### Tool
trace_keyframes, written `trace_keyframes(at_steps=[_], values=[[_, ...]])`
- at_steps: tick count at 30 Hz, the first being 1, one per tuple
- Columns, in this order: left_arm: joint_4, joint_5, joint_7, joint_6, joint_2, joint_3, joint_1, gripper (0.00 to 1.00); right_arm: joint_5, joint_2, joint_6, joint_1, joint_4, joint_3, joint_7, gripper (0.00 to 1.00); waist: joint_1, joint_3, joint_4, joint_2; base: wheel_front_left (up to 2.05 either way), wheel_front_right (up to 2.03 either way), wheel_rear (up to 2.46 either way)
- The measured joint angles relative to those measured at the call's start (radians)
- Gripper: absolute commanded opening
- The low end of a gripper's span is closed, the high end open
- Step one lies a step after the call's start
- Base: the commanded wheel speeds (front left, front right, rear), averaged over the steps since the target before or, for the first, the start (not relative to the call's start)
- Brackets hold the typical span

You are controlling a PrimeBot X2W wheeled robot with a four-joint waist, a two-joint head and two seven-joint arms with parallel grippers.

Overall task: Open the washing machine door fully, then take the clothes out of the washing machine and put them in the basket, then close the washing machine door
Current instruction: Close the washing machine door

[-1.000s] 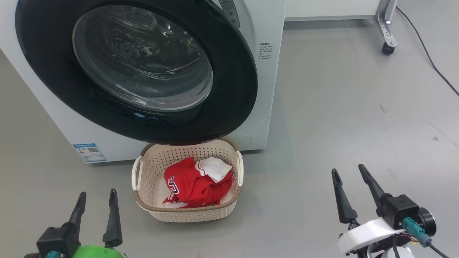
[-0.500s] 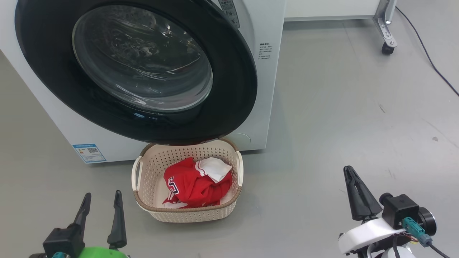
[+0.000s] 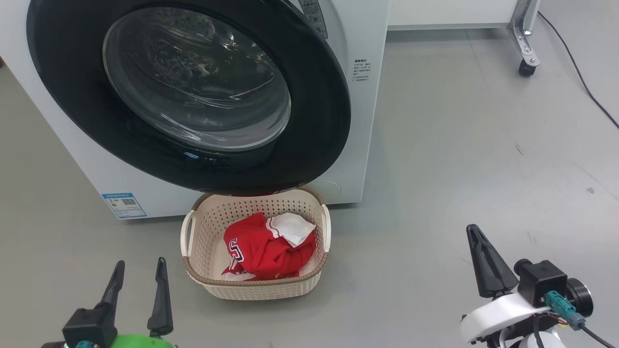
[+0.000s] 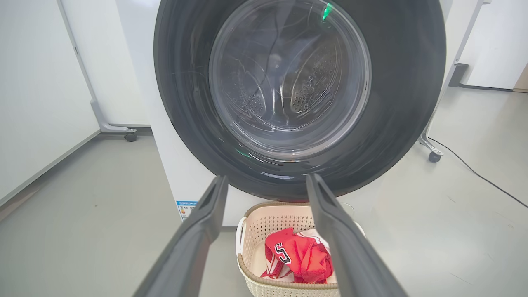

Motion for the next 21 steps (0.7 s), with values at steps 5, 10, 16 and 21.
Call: trace_keyframes(at_steps=[5, 10, 16, 21], values=[[0.001, 0.016, -0.003, 0.0, -0.001, -0.013, -0.002, 1.0, 0.0, -0.015, 0.003, -0.011, 0.001, -0.001, 0.003, 0.0, 0.0001, 0.0, 0.011, 0.0, 0.0, 0.0, 0.0], [-0.005, 0.024, -0.003, -0.001, -0.001, -0.032, -0.005, 1.0, -0.008, -0.028, 0.029, -0.074, 0.006, 0.014, 0.018, 0.0, 0.0001, 0.013, 0.026, 0.0, 0.0, 0.0, 0.0], [-0.013, 0.031, -0.003, -0.004, -0.006, -0.058, -0.041, 1.0, -0.018, -0.031, 0.06, -0.159, 0.026, 0.061, 0.039, 0.0, 0.0001, 0.042, 0.048, 0.0, 0.0, 0.0, 0.0], [-0.017, 0.036, -0.003, -0.011, -0.018, -0.073, -0.068, 1.0, -0.022, -0.014, 0.079, -0.23, 0.053, 0.101, 0.059, 0.0, 0.0001, 0.073, 0.071, 0.0, 0.0, 0.0, 0.0]])
